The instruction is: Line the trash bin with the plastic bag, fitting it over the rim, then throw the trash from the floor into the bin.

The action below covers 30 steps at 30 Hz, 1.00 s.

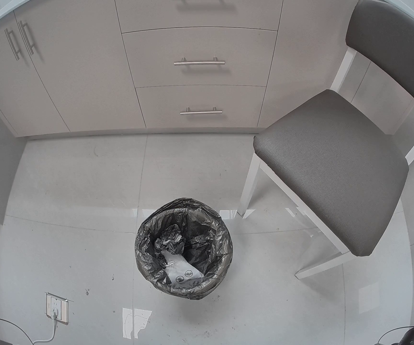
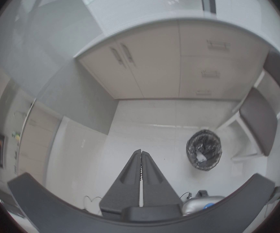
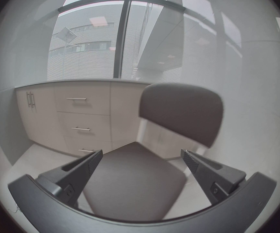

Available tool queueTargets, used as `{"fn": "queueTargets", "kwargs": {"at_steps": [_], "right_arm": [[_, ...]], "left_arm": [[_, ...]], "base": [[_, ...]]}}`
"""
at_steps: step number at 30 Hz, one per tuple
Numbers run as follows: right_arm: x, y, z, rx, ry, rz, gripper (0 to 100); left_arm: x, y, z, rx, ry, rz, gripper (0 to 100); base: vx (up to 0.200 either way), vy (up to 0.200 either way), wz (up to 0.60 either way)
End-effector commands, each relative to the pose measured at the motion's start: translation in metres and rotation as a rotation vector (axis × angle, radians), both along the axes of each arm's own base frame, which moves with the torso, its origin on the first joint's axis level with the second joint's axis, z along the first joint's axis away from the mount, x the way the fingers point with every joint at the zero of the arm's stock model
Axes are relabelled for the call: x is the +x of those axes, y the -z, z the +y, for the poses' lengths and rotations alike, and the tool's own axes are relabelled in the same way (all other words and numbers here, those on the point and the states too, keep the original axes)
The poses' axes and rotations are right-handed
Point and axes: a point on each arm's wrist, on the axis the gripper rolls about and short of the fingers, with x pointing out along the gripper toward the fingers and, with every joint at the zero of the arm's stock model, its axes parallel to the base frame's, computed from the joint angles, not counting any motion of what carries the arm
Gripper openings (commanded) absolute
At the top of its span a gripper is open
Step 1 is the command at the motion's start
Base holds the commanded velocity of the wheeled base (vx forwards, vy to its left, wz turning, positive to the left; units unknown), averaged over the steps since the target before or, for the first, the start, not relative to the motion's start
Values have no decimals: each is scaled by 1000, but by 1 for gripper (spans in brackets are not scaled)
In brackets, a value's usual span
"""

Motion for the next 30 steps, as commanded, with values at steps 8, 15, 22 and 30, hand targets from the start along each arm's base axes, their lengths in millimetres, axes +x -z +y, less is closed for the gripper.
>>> {"fn": "queueTargets", "kwargs": {"at_steps": [8, 15, 22, 30], "right_arm": [[-215, 46, -67, 116, 369, -403, 100], [-200, 60, -62, 14, 190, -330, 100], [-175, 89, -57, -33, 135, -207, 100], [-136, 159, -51, -83, 108, -44, 100]], "left_arm": [[-257, 170, -31, -106, -56, -676, 0], [-225, 183, 18, -141, 42, -609, 0], [-167, 222, 15, -147, -85, -506, 0], [-68, 313, 11, 32, 23, -631, 0]], "base": [[0, 0, 0], [0, 0, 0], [0, 0, 0], [0, 0, 0]]}}
